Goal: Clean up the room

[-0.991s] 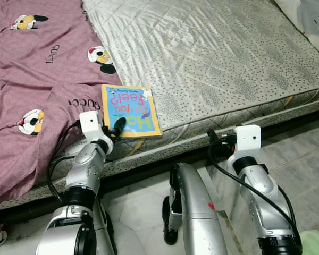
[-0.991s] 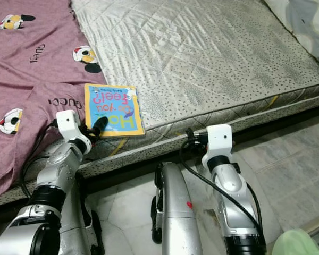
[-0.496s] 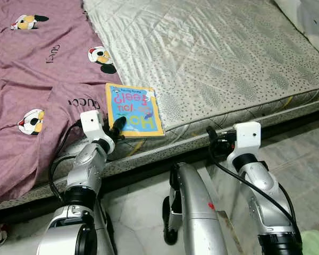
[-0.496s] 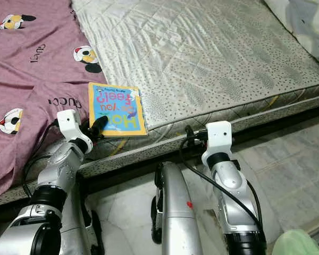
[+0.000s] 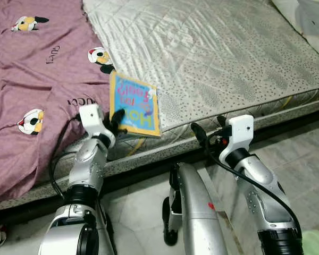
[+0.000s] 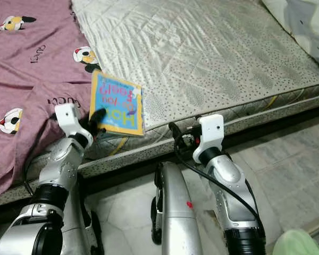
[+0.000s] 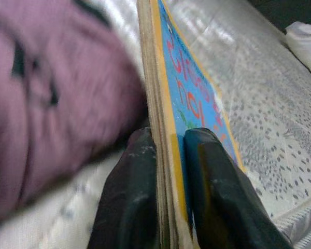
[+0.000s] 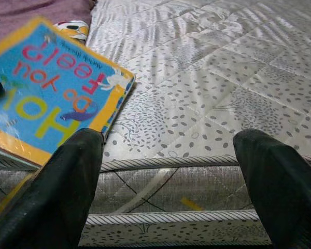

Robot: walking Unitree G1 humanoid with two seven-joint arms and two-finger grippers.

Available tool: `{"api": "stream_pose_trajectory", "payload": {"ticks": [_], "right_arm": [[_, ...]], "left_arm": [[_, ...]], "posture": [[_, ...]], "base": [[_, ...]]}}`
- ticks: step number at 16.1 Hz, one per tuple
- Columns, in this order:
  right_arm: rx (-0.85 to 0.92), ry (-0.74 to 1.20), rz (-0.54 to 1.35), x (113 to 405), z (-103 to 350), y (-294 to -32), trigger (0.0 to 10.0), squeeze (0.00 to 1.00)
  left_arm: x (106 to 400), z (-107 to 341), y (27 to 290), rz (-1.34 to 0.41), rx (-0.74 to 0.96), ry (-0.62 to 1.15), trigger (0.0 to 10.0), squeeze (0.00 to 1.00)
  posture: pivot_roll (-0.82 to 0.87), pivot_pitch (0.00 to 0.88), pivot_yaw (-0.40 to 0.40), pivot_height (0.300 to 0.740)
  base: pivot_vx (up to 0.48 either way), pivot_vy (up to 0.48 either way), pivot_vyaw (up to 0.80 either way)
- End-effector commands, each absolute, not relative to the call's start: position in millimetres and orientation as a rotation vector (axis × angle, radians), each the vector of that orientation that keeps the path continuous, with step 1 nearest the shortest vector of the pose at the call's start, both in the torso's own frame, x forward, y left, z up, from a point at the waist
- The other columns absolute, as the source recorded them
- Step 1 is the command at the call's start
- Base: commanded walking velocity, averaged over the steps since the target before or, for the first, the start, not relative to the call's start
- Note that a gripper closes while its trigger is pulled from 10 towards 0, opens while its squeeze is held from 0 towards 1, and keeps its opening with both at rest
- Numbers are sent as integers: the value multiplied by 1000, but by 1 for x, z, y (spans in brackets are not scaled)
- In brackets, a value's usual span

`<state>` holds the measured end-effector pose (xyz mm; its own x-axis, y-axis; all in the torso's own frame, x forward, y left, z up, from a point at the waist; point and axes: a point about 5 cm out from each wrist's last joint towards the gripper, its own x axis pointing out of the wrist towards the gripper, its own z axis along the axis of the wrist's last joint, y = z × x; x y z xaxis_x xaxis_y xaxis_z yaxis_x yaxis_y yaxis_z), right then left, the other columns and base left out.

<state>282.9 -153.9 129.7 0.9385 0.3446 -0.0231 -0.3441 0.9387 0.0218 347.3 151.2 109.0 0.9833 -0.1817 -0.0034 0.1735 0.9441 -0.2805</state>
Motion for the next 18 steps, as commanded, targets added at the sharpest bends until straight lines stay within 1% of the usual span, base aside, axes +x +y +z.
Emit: {"api": "stream_pose_trajectory", "payload": {"ticks": [1,3,4,5,7,9,10,11,13,14,16,17,18], "right_arm": [[12,36,334,281,124,-152,10000,0],[-12,24,322,280,122,-149,10000,0],[-4,34,327,278,119,-147,10000,0],[4,40,331,276,117,-145,10000,0],[12,46,326,274,113,-144,10000,0],[26,47,278,275,107,-144,10000,0],[26,48,263,275,107,-145,10000,0],[46,59,203,276,103,-147,10000,0],[60,43,196,277,104,-146,10000,0],[76,29,189,278,106,-146,10000,0],[82,11,182,282,109,-147,10000,0],[84,7,181,284,109,-147,10000,0],[76,-1,192,285,111,-145,10000,0]], "left_arm": [[346,122,158,-150,-165,-63,0,0],[344,134,158,-155,-112,-135,0,0],[342,143,154,-186,-42,-201,0,0],[341,151,152,-196,-9,-247,0,0],[340,159,155,-177,18,-292,0,0],[336,174,159,-132,100,-363,0,0],[335,176,159,-124,112,-376,0,0],[325,180,162,-88,149,-407,0,0],[313,178,169,-52,186,-416,0,0],[308,178,172,-52,234,-424,0,0],[302,177,177,-46,268,-413,0,0],[298,176,178,-36,293,-396,3569,0],[296,175,177,-36,292,-394,8078,0]], "posture": [[-94,196,-82,506],[-82,185,-73,506],[-74,178,-68,506],[-65,170,-62,506],[-54,161,-54,506],[-35,151,-38,506],[-35,151,-38,506],[-23,139,-18,506],[-19,134,-8,506],[-19,134,-8,506],[-19,134,-8,511],[-2,128,-8,526],[-2,128,-8,536]], "base": [[0,0,0],[0,0,0],[0,0,0],[0,0,0],[0,0,0],[0,0,0],[0,0,0],[0,0,0],[0,0,0],[0,0,0],[0,0,0],[0,0,0],[0,0,0]]}}
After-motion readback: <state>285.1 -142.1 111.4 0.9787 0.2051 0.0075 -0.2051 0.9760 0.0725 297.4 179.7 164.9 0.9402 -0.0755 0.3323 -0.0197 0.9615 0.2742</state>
